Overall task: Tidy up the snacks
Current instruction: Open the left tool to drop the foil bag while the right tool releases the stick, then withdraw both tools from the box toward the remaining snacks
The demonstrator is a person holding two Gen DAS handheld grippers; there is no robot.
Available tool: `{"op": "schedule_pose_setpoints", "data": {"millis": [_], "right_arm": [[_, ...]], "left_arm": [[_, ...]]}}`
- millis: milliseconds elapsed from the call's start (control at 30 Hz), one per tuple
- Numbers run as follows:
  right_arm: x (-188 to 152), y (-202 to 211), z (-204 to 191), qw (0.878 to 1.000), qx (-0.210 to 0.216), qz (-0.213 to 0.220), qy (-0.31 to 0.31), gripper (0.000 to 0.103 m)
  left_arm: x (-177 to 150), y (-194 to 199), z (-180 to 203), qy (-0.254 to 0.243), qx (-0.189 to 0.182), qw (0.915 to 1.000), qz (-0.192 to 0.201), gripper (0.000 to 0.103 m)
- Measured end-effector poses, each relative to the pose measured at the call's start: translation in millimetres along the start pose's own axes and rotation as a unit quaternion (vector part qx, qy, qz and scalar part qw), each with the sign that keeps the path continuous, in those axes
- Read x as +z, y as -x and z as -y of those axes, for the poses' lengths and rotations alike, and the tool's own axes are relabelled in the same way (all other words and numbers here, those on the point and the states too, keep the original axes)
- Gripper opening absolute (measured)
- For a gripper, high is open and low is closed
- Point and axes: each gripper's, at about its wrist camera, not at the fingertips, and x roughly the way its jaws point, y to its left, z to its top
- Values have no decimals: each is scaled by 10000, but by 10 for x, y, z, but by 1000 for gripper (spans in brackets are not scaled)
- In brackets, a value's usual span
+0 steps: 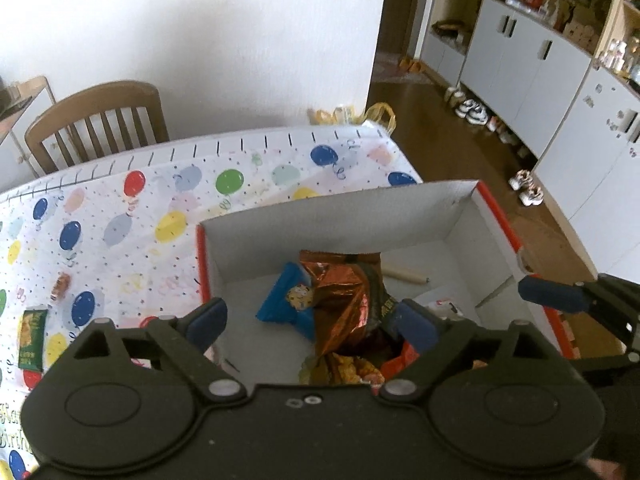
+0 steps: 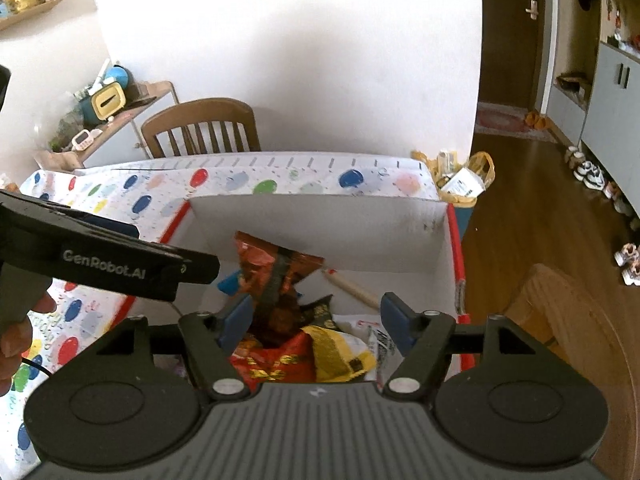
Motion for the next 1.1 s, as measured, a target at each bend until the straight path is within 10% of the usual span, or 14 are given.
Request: {"op": "schedule_pose_setpoints", "data": {"millis": [1100], "right_arm": [[58, 46, -1980, 9990, 289, 286, 172, 85]], "left_arm": [[-753, 1068, -2113, 321, 142, 9919, 1223, 102]]}}
